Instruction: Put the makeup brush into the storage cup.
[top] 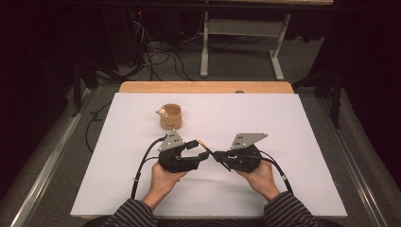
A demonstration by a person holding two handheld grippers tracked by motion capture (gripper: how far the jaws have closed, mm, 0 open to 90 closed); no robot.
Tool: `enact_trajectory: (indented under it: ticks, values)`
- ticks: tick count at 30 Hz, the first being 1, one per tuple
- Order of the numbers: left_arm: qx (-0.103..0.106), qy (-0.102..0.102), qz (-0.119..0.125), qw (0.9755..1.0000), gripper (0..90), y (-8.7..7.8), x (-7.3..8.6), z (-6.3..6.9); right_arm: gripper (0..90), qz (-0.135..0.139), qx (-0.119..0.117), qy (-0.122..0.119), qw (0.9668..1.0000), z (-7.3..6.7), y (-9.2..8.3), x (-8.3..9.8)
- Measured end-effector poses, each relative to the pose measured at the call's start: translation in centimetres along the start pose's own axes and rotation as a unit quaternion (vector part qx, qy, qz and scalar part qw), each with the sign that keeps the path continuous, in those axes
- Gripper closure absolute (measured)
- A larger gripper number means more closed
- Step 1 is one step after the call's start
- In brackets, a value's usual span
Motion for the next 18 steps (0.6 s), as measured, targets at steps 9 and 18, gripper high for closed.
enact_trajectory:
  ticks: [9, 18]
  values:
    - [0.007, -0.008, -0.002, 0.9999, 50.3, 0.32, 0.09, 0.12, 85.6, 0.003, -0.001, -0.001, 1.0000, -0.25, 0.20, -0.21]
    - [0.010, -0.016, 0.001, 0.9998, 54.2, 0.42, 0.10, 0.04, 85.6, 0.003, -0.001, -0.002, 1.0000, -0.43, 0.41, -0.28]
Point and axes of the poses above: each handheld gripper's, and its own axes: y roughly forward along the jaws, x roughly out of its underside, z roughly to its right, the point moved 8 cm from there along y, roughly forward along the jaws, and after that the axes turned 7 degrees about -z, right-handed, at the moved point
